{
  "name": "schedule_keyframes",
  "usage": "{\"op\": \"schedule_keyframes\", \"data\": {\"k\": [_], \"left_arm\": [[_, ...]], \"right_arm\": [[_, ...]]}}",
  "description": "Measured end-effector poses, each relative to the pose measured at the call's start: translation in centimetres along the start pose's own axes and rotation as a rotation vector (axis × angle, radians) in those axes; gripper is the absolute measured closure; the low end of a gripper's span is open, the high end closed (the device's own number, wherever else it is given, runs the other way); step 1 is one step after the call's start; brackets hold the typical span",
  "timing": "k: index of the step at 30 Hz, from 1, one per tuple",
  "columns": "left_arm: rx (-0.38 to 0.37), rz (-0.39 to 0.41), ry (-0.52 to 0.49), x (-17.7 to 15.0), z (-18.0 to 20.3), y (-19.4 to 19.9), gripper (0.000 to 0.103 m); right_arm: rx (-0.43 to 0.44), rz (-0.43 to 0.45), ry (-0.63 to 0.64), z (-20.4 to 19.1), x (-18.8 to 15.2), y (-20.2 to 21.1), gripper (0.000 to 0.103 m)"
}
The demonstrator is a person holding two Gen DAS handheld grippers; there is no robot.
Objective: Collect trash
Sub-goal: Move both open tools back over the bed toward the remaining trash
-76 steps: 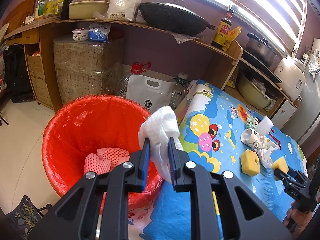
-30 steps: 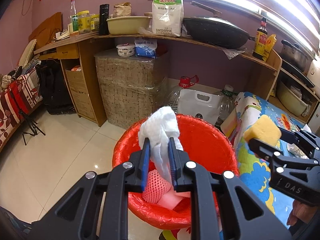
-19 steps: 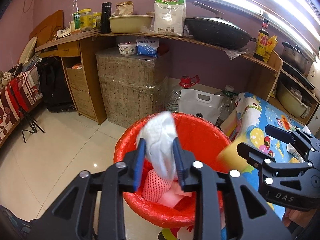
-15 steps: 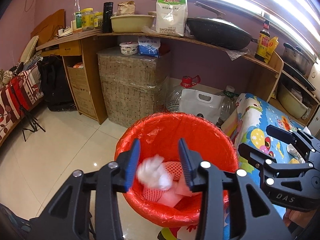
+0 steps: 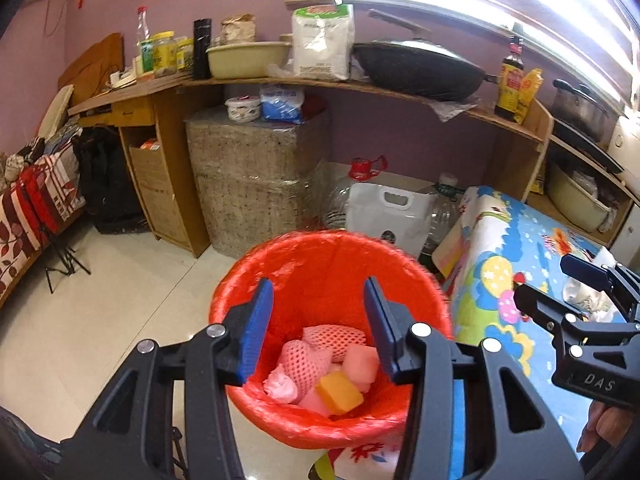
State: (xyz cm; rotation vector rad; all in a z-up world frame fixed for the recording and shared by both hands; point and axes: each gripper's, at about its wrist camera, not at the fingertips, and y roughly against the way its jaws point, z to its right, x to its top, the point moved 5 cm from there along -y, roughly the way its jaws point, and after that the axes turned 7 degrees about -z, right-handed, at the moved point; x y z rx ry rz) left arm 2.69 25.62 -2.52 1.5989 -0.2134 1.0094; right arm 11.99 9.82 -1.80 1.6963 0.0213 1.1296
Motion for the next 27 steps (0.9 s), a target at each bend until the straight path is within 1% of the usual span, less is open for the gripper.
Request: {"op": "schedule_keyframes", "data": {"k": [3,10,13,17,27], "left_arm": [[-0.02,0.007,-0.008,-0.1,1.1,0.8,0.051],[-0.058,0.032,-0.042,-0.5,4.1,3.5,0.046],[-0.072,0.038,-0.058,-0.5,5.4,4.1,0.046],[-0.091,0.046,-0.081,-0.4,7.6,4.9,0.045],[-0.158,0.026,-0.143,-1.4,13.8,4.5,0.044]], "right_arm": [[-0.024,0.009,-0.018,1.5,-0.7,1.3,0.022],[-0.095,0.045,-0.05,4.9,-2.4,5.5,0.02],[-0.122,0.06,-0.079,6.9,-3.3,7.4,0.02],[-0.151,0.066,-0.111,9.6,-4.7,8.8,0.02],[-0.216,0.044,-0.194,16.2,-8.9,10.2,0.019]]}}
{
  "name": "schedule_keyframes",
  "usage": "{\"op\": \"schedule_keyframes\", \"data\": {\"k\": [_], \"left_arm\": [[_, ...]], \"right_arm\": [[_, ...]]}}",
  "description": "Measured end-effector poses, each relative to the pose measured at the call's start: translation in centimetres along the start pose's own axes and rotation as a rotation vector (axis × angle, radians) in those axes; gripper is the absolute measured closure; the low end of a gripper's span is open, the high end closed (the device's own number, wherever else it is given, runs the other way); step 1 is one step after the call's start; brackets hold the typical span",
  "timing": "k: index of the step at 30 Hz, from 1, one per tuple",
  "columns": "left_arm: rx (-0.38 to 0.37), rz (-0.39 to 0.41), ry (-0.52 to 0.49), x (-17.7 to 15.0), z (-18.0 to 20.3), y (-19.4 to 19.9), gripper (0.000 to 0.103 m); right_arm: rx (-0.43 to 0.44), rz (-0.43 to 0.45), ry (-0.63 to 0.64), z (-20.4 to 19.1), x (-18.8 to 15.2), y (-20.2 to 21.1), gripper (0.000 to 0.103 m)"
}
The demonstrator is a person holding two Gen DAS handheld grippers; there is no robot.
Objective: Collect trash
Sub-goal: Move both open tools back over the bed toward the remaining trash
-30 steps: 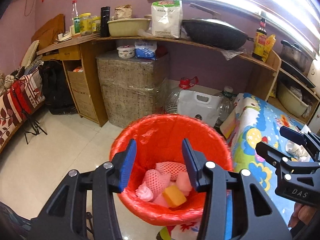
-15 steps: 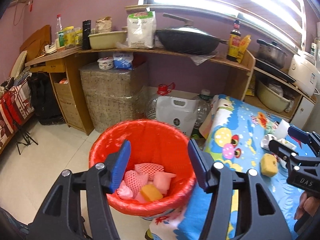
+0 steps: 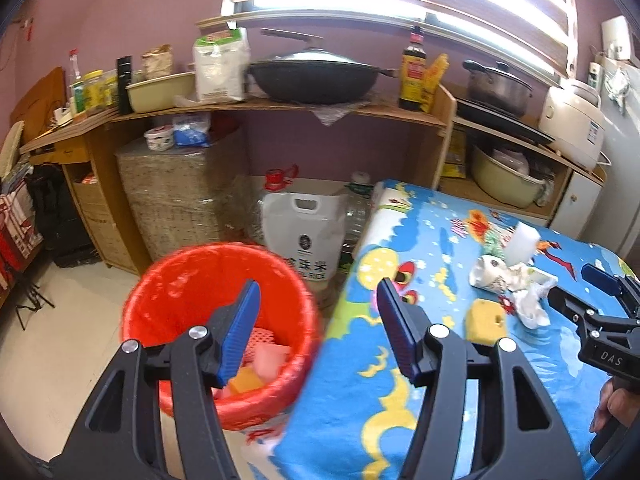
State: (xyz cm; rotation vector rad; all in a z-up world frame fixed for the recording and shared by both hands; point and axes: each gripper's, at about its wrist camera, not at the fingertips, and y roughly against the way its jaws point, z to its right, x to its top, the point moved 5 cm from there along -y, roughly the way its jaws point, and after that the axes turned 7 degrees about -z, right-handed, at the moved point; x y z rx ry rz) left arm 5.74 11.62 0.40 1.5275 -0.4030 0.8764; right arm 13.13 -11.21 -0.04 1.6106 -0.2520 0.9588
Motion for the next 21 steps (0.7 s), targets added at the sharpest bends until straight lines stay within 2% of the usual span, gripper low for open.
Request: {"op": "schedule_keyframes", "data": {"k": [8,21], "left_arm": [[-0.047,-0.027,-0.047,-0.3,4.2,-2.1,0.044],[-0.079,-0.071,-0.093,-0.5,7.5,-5.4,0.044]], "right_arm": [[-0.035,-0.032,-0.039,3.7,-1.8,-1.1,0.019],[-0.049,-0.084,-0.092,6.9,-3.2,-4.2,0.019]]}}
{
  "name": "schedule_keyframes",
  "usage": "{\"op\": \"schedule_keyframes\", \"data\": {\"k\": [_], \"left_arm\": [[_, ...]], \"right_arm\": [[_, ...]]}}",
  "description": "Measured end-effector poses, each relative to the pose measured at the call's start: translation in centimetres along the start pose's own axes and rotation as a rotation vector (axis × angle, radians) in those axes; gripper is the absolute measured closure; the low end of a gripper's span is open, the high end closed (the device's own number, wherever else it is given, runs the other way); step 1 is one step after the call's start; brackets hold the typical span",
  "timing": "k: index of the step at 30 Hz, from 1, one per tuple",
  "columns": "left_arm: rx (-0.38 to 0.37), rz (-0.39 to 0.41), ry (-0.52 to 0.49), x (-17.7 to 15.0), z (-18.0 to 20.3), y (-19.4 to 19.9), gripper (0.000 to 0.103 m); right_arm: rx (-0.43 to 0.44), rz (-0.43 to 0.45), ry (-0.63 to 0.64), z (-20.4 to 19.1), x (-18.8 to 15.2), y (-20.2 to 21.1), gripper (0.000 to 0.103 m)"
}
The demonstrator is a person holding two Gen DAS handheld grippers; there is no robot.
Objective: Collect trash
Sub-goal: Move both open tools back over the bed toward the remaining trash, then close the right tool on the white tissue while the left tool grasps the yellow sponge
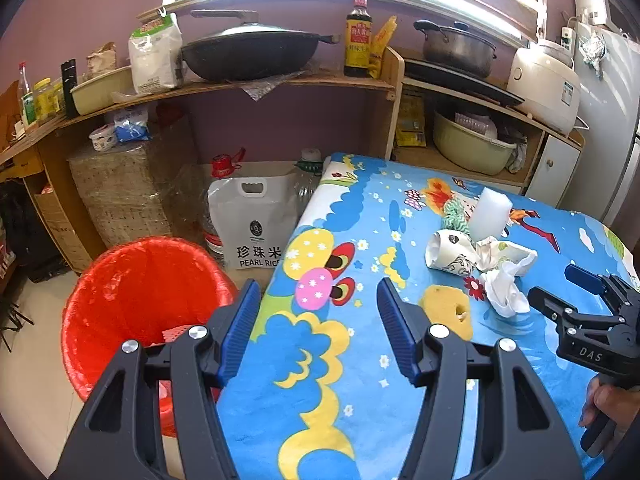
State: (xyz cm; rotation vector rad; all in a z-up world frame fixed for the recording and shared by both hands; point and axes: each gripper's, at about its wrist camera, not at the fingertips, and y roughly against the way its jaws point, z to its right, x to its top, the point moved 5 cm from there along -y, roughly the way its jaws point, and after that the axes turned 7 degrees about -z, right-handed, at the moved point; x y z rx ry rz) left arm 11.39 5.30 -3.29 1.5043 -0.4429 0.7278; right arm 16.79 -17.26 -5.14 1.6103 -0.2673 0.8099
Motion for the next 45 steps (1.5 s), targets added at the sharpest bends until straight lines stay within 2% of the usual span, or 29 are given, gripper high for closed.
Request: {"op": "schedule_keyframes", "data": {"k": [19,25,30,35,45], "left_arm": [[-0.034,-0.065,-0.053,-0.5,3.7,-4.5,0.042],[-0.046,-0.081,-0.066,-0.8,4.7,-5.5,0.042],[-0.054,-0.093,-0.079,-1.1,5.6,-6.2,0.042],[-0.064,-0.102,-0.089,-1.3,6.6,-6.7,0.041],[-0.107,-0.117,-0.129,-1.8,9.6,-7.6,0.041]], "right_arm": [[0.011,-0.094,-0.023,0.7,-0.2,-5.9,0.019],[0.026,-0.124,-0.02,0.9,-0.2,-7.2,0.031],[0.051,-0.146,-0.014,0.8,-0.6,-8.1,0.056],[0.062,-0.138,-0.022,1.1,-0.9,-7.8,0.06],[0.074,-0.102,-0.055,2.6,-1.3,-5.7,0.06]]}}
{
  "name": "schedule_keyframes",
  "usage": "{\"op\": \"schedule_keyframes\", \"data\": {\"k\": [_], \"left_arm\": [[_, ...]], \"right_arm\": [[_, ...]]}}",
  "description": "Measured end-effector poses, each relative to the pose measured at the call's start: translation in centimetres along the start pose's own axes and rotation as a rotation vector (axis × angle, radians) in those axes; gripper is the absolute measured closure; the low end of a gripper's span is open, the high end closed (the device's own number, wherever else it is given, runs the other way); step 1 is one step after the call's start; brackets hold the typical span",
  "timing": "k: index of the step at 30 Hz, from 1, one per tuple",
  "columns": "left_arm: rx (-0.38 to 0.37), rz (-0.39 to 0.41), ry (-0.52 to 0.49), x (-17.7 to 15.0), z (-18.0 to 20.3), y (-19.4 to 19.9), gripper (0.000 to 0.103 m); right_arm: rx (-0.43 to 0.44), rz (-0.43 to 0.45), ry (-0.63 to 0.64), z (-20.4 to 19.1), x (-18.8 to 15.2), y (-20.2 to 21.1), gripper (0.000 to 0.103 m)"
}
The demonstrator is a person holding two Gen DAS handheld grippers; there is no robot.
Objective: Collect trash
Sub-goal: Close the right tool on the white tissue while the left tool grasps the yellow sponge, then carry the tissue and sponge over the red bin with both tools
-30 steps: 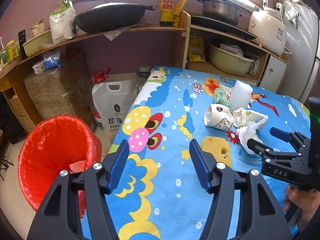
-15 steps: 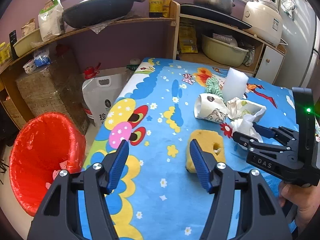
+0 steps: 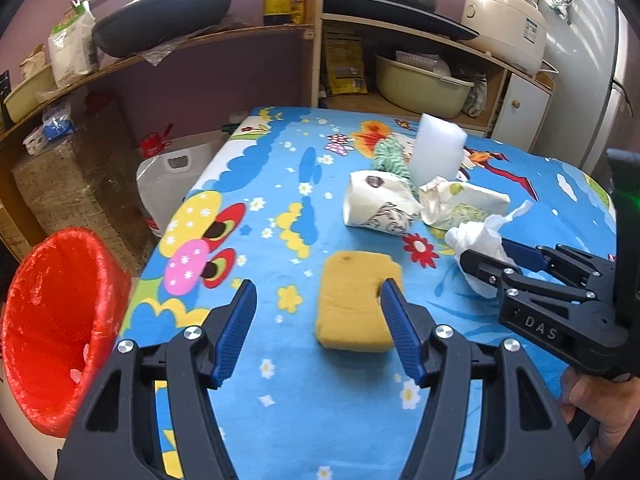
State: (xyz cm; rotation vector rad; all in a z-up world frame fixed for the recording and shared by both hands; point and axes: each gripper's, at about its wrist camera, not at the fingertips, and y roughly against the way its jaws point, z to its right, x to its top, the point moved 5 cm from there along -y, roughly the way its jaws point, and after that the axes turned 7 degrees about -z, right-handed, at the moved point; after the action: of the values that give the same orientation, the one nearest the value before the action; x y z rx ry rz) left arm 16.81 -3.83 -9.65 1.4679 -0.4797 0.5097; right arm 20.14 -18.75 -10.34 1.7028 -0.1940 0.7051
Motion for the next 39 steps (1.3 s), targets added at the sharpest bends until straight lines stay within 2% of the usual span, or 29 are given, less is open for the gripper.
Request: {"op": "schedule_keyframes", "data": {"k": [5,15,18,20,28,39], "left_arm": [[-0.041,-0.014,-0.01,0.0,1.2,-0.6,0.04],[-0.055,-0.067,-0.025,-0.6,2.1,-2.5,0.041],[-0.056,-0.084,-0.032,-0.7,2.2,-3.1,0.052],[-0.056,-0.085,-0.035,-0.7,2.1,-3.2,0.053],[-0.052,-0.062,-0.013,-0.5,1.0,-2.2,0.055],[-0.023,-0.01,0.051,-0.3,-2.9,0.8,0.055]], "right_arm": [[0.0,0.018,-0.013,0.7,0.0,1.0,0.06],[0.001,0.02,-0.013,0.9,-0.1,1.2,0.06],[0.001,0.018,-0.013,0.9,-0.1,1.2,0.06],[0.0,0.015,-0.012,0.8,-0.2,1.2,0.06],[-0.004,0.013,-0.001,-0.1,-0.4,1.3,0.06],[0.008,0.025,0.033,-3.0,0.2,2.2,0.06]]}}
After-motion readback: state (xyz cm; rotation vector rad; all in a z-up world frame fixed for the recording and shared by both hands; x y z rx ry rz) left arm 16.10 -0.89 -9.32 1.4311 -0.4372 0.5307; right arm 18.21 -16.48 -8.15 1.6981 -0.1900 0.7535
